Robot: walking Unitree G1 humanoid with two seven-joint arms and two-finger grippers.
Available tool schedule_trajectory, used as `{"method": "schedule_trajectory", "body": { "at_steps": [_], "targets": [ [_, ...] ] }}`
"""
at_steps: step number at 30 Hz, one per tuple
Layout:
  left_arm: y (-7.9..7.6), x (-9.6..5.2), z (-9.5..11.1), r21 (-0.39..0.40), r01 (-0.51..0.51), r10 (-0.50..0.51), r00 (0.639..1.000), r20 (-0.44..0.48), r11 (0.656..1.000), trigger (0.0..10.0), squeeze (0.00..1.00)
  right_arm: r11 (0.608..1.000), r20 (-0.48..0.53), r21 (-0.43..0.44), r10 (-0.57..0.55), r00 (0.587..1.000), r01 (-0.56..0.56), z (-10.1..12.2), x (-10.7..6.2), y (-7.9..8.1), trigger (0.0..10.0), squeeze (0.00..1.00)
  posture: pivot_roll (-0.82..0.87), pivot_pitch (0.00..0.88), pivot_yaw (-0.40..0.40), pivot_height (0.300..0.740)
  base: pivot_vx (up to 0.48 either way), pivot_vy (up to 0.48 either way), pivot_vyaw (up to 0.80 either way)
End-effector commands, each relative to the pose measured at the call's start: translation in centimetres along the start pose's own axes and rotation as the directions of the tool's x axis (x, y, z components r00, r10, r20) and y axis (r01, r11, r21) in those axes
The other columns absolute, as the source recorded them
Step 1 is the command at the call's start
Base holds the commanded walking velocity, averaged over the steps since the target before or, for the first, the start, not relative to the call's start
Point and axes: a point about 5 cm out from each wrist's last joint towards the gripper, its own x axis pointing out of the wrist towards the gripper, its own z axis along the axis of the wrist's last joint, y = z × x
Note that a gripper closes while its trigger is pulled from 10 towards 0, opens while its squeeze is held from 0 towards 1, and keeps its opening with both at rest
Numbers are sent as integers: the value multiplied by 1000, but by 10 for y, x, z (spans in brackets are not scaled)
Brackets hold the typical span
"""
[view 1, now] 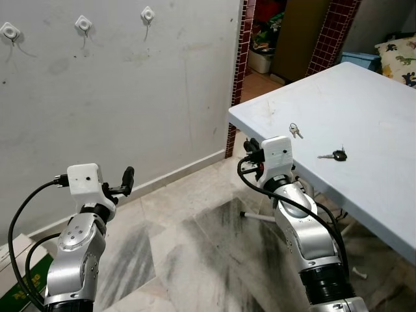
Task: Hang keys on a hook
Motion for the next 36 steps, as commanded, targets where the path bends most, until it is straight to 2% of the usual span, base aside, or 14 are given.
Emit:
{"method": "schedule_trajectory", "body": {
  "at_steps": [1,24,36],
  "targets": [
    [-2,-1,2,-2,11,-11,1000,7,1000,10000,0,1000,-2,-2,15,1000,-15,1,1,1,10000,0,90,0,-11,740,480,0,0],
    [-8,-3,-4,-19,30,-31,999,-22,999,10000,0,997,13,-8,73,997,-73,5,4,10,10000,0,89,0,-15,740,471,0,0],
    [-10,-3,-5,-19,33,-34,999,-33,999,10000,0,997,11,1,82,997,-82,4,4,11,10000,0,92,0,-13,740,464,0,686]
  ]
}}
